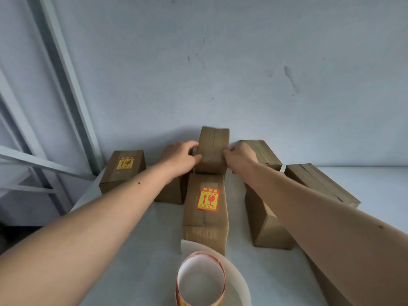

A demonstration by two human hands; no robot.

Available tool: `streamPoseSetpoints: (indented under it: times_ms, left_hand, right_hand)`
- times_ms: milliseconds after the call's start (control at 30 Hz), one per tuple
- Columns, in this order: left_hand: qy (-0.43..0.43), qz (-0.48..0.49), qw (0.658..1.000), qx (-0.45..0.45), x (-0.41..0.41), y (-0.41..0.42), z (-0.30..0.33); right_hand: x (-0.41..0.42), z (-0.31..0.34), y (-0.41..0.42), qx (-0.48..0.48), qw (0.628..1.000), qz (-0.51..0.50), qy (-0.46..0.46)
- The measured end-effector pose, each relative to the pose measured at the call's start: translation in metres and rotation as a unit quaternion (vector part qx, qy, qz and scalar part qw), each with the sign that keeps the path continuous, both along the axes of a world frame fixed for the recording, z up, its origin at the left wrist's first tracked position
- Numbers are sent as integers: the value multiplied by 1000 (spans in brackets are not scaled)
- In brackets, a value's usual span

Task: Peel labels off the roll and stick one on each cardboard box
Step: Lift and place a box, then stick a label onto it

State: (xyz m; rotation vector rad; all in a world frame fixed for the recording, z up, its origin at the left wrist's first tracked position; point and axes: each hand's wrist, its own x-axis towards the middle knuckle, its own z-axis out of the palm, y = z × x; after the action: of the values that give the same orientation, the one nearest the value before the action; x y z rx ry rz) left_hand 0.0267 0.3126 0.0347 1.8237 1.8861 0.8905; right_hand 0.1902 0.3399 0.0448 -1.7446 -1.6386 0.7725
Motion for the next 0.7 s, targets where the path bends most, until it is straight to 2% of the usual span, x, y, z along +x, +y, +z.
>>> streamPoseSetpoints:
  times_ms: [100, 167, 300, 433, 700]
  left_hand:
    - [-102, -48, 993, 21, 3, -17, 26]
    - [-120, -66, 990, 42, 1, -33, 46]
    - [-87, -1, 990, 115, -14, -76, 74]
    - [-47, 51, 988, 141, -28, -134, 90]
    - [1, 78, 996, 51, -55, -241, 71]
  right_hand:
    - [0, 29, -15, 43, 999, -6, 22]
    - [-3, 51, -29, 72, 997, 3, 29]
    - [-14, 82, -73, 104, 994, 35, 4]
    - [-32, 96, -123, 115, 990, 82, 3]
    - [-66, 72, -218, 61, 985, 152, -46]
